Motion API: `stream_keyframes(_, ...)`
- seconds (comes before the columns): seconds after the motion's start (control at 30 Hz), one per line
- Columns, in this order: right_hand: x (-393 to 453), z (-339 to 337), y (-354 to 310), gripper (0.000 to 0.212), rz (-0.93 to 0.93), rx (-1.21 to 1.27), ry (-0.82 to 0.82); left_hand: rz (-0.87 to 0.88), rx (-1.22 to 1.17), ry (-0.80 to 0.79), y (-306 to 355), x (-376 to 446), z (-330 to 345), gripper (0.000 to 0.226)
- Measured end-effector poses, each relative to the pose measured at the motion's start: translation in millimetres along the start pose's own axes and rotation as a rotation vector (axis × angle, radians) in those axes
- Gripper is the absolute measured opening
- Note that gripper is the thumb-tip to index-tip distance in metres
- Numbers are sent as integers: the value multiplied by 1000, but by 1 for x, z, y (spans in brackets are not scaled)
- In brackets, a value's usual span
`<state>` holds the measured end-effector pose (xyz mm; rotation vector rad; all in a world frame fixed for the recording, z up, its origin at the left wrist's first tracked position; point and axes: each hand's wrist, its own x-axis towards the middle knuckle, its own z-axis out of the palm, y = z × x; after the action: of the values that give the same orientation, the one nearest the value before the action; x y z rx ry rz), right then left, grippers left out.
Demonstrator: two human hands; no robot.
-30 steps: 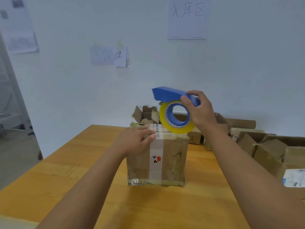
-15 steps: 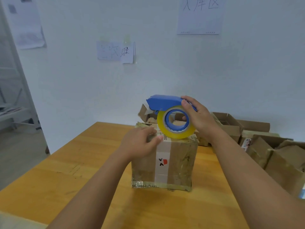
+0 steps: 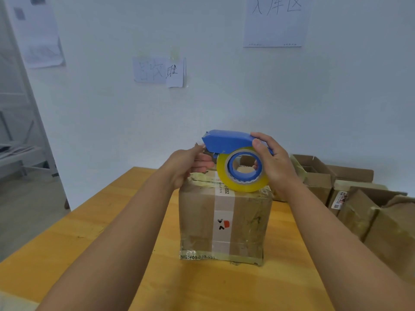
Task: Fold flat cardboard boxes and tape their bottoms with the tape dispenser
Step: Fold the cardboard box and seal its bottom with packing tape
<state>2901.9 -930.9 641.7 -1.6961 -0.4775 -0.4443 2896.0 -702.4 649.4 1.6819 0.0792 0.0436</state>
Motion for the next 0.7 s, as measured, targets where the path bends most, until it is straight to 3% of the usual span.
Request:
stream_keyframes(0.2, 0, 0, 1, 17, 5, 10, 12, -64, -197, -33, 1, 4, -5, 61)
stream_keyframes(0.37, 0, 0, 1, 19, 1, 6, 6, -10, -128, -71, 1, -4, -2, 15)
stream_keyframes(0.7, 3, -2, -1, 31, 15, -36, -39, -5, -151, 31, -2, 1, -5, 9)
